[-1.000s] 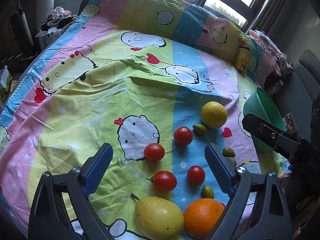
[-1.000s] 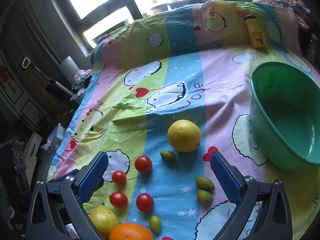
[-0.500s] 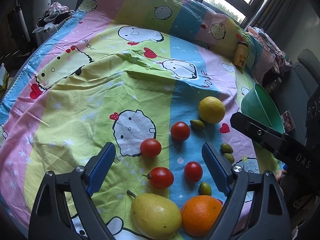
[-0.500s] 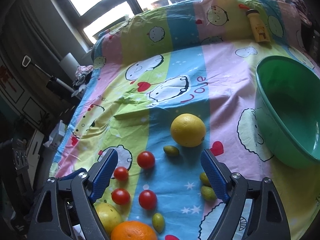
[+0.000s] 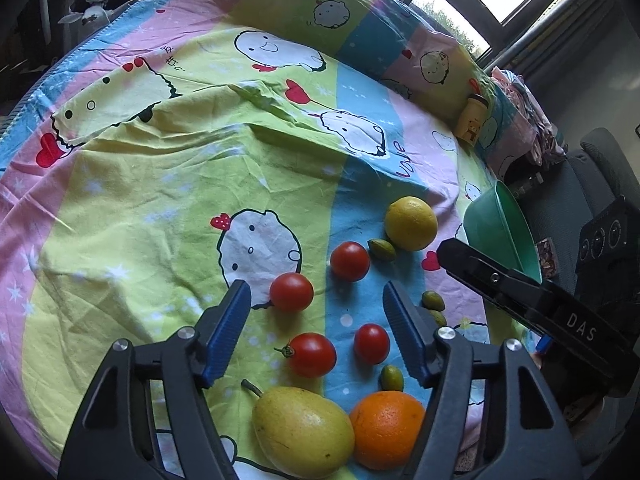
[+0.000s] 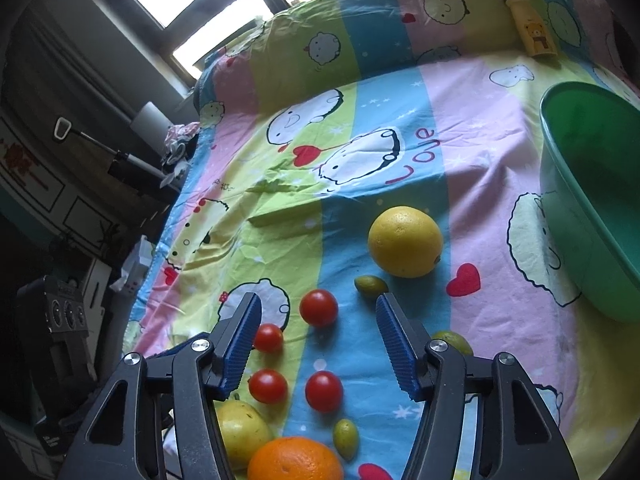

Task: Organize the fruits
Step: 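Close the left gripper on a cherry tomato while the right gripper grasps another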

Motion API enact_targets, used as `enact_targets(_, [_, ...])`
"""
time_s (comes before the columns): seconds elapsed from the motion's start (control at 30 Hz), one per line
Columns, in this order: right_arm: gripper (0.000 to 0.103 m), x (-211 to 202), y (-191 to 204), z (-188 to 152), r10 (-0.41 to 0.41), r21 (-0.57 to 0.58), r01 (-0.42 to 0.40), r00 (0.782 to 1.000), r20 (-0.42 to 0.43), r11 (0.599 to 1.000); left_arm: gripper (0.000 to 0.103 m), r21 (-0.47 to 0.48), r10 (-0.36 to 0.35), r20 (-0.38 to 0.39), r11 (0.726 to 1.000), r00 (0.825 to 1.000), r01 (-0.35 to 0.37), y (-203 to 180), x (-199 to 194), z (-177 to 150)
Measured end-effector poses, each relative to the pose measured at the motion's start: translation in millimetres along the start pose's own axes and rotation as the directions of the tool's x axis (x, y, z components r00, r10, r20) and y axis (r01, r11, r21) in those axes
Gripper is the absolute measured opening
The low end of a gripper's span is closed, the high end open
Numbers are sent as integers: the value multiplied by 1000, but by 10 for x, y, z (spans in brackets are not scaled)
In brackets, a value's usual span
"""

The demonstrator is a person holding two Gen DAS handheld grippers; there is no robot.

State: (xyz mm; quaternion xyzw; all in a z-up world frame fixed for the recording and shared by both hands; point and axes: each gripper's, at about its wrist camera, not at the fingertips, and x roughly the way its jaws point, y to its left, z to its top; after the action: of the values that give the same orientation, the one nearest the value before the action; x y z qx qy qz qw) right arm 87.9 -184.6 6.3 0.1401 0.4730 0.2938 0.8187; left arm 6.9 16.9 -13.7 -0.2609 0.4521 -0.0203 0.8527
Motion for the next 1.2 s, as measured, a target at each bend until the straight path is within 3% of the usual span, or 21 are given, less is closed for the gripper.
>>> enact_targets(0.2, [44,170,-77,17,32,71,-27,997,-68,997,48,-48,10,-50,999,999,-12,136,60,0])
enact_targets(0.33, [36,299,-64,-3,52,91,-41,992,-115,995,41,-26,17,-71,999,997,-19,100,100,-27])
enact_targets(0.47, [35,423,33,-20,128,96,-113,977,-168,989,39,0,31,-91,1000,995,-31,67,171,-37])
enact_targets(0.57, [35,548,75,-27,133,112,-113,971,-197,987,37,13,58,-102,998,993,-57,57,226,-43])
enact_targets(0.67, [26,653,56,-38,159,157,-125,961,-227,980,34,33,109,-101,994,989,-106,47,270,-56])
enact_targets(0.73, [25,724,63,-49,194,177,-152,948,-252,973,33,34,115,-100,993,988,-112,55,291,-50])
enact_targets(1.03, [25,933,125,-79,211,190,-155,923,-323,969,32,11,96,-105,995,990,-95,106,318,-26])
enact_targets(1.2, [26,993,157,-93,193,185,-137,922,-335,973,32,37,112,-101,993,989,-108,53,338,-26])
